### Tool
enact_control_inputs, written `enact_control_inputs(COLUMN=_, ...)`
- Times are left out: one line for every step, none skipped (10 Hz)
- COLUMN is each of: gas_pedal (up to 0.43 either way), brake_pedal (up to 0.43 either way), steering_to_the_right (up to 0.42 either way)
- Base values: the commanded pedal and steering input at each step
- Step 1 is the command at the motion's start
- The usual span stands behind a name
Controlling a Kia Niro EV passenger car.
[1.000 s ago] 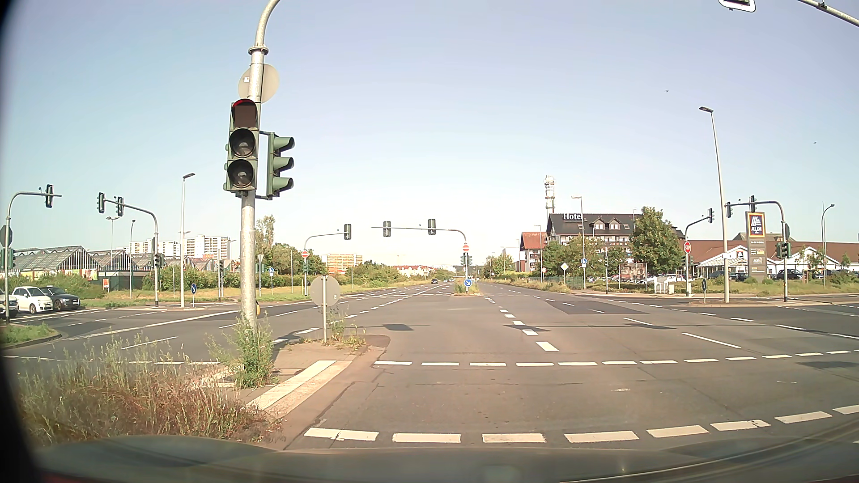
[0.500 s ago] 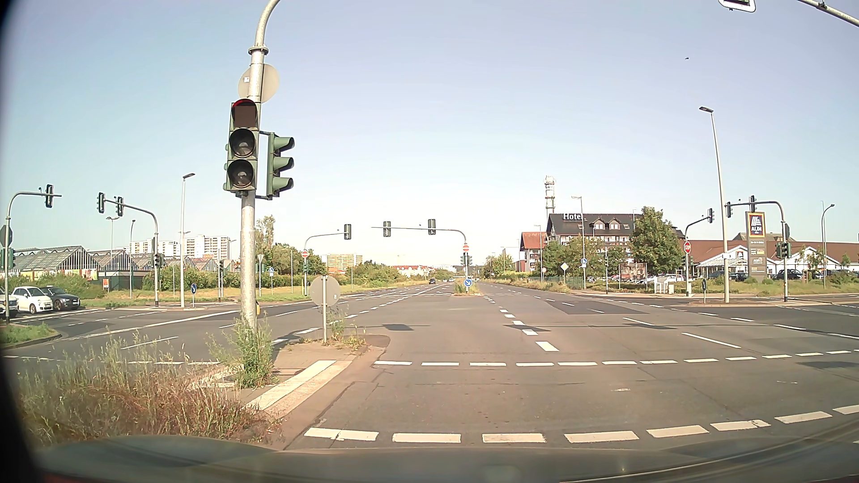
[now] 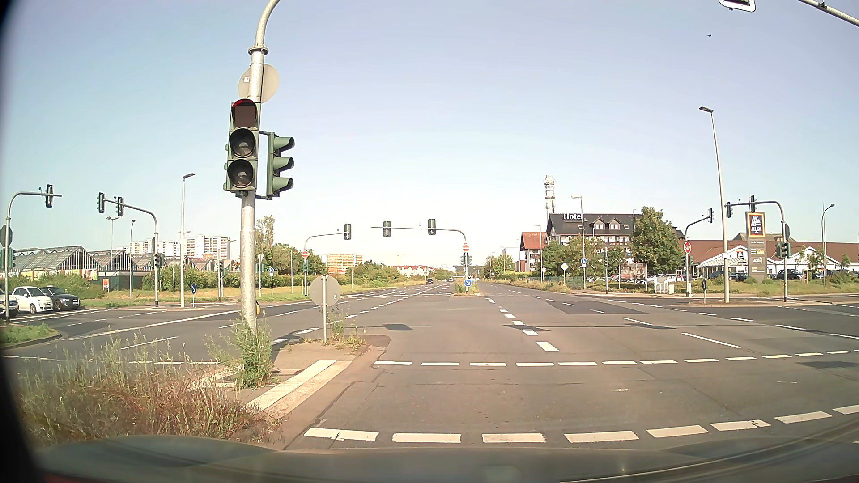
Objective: Follow the waypoints while adhering to traffic rules and regulations
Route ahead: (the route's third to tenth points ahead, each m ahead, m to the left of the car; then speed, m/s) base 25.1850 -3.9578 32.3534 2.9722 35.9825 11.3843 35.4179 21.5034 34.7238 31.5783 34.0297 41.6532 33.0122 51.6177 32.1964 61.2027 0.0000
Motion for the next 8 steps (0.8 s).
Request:
enact_control_inputs(gas_pedal=0.0, brake_pedal=0.293, steering_to_the_right=-0.002)
enact_control_inputs(gas_pedal=0.0, brake_pedal=0.293, steering_to_the_right=-0.002)
enact_control_inputs(gas_pedal=0.0, brake_pedal=0.299, steering_to_the_right=-0.001)
enact_control_inputs(gas_pedal=0.0, brake_pedal=0.299, steering_to_the_right=-0.002)
enact_control_inputs(gas_pedal=0.0, brake_pedal=0.299, steering_to_the_right=-0.002)
enact_control_inputs(gas_pedal=0.0, brake_pedal=0.293, steering_to_the_right=-0.001)
enact_control_inputs(gas_pedal=0.0, brake_pedal=0.293, steering_to_the_right=-0.001)
enact_control_inputs(gas_pedal=0.0, brake_pedal=0.299, steering_to_the_right=-0.001)
